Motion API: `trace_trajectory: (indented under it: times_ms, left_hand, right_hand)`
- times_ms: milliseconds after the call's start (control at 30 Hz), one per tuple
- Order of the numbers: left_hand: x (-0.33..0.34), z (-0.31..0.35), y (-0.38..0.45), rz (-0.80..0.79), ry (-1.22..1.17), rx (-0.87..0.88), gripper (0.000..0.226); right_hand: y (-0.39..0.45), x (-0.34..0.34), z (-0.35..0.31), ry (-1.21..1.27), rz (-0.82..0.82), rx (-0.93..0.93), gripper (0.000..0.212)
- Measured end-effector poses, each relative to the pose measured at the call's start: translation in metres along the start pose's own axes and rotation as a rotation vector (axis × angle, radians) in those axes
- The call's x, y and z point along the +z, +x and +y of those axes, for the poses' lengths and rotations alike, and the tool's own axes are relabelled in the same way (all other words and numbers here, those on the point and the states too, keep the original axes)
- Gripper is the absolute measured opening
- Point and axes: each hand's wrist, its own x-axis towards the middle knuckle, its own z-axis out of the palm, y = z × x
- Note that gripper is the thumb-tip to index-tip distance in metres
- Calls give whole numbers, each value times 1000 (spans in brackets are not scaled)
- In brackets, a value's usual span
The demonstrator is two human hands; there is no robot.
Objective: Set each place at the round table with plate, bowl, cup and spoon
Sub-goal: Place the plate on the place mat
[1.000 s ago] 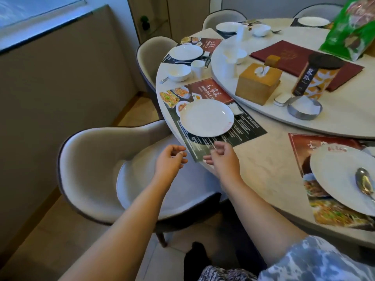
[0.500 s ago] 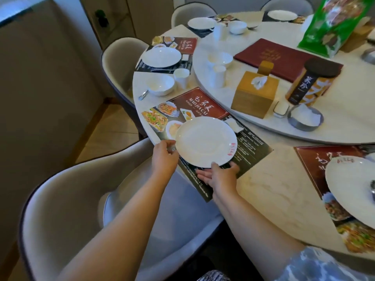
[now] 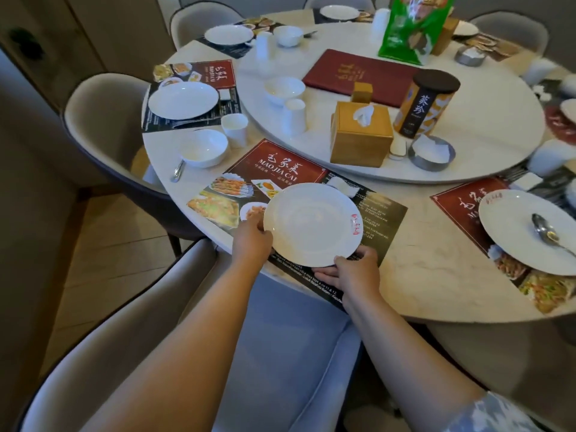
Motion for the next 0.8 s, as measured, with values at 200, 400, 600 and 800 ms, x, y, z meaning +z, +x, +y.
trace_trajectory:
  times_ms: [200,400,600,800]
  left_hand:
    - [-18,-18,11,105,-257,-164,42]
    - [-35,-26,27,195,-509,-280,34]
    - [-34,-22,36,238,-606,-333,36]
    - [-30,-28,38,236,-521,-339,37]
  right_hand:
    - [18,34,-12,-114,2,-15,46]
    - [44,83,-32,-363,-42,-159,44]
    - [68,107,-40,-488,-47,-198,46]
    - [82,114,-42,-591,-5,-288,39]
